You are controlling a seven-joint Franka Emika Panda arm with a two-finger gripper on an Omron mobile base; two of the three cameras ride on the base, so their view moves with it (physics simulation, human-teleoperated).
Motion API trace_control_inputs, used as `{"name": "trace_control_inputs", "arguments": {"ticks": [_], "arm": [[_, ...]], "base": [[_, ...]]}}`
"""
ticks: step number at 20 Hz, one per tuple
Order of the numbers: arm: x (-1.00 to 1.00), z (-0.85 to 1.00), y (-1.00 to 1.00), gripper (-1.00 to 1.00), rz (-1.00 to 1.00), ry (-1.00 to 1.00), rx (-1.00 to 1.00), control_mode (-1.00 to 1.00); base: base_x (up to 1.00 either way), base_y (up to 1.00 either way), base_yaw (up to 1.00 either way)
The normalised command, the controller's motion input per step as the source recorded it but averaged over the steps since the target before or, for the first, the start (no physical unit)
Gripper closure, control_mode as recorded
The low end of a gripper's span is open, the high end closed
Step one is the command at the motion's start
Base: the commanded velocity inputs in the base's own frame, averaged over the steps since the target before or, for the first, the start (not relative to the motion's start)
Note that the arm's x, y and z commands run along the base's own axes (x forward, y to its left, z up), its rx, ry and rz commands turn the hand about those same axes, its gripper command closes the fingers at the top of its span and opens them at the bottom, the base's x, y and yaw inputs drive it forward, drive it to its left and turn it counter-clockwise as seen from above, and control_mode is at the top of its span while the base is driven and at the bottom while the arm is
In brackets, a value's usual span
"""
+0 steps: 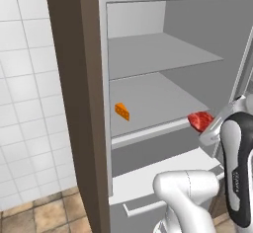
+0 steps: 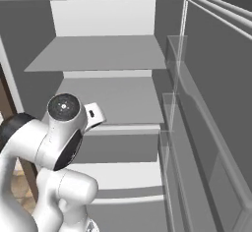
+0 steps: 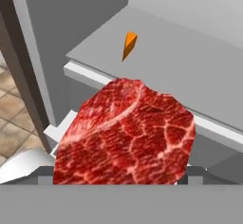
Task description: Take the cheese, steak, and potato from the fridge and place them on the plate on the dining counter to create an appetizer plate.
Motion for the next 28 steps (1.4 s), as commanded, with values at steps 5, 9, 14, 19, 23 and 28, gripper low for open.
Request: {"name": "trace_control_inputs", "arguments": {"ticks": [5, 9, 14, 19, 23, 28], "arm": [[-0.42, 0.03, 0.29, 1.00, -0.05, -0.06, -0.04, -1.00], [-0.36, -0.08, 0.38, 1.00, -0.02, -0.11, -0.07, -1.00], [0.00, -0.06, 0.15, 1.00, 0.00, 0.00, -0.01, 1.00], [0.00, 0.00, 0.00, 1.00, 0.00, 0.00, 0.00, 1.00], [0.00, 0.00, 0.00, 1.00, 0.00, 0.00, 0.00, 1.00], [0.00, 0.00, 0.00, 1.00, 0.00, 0.00, 0.00, 1.00]], "base": [[0.00, 0.00, 0.00], [0.00, 0.00, 0.00], [0.01, 0.05, 0.00], [-0.61, 0.00, 0.00], [-1.00, 0.13, 0.04], [-0.71, 0.50, 0.27]]}}
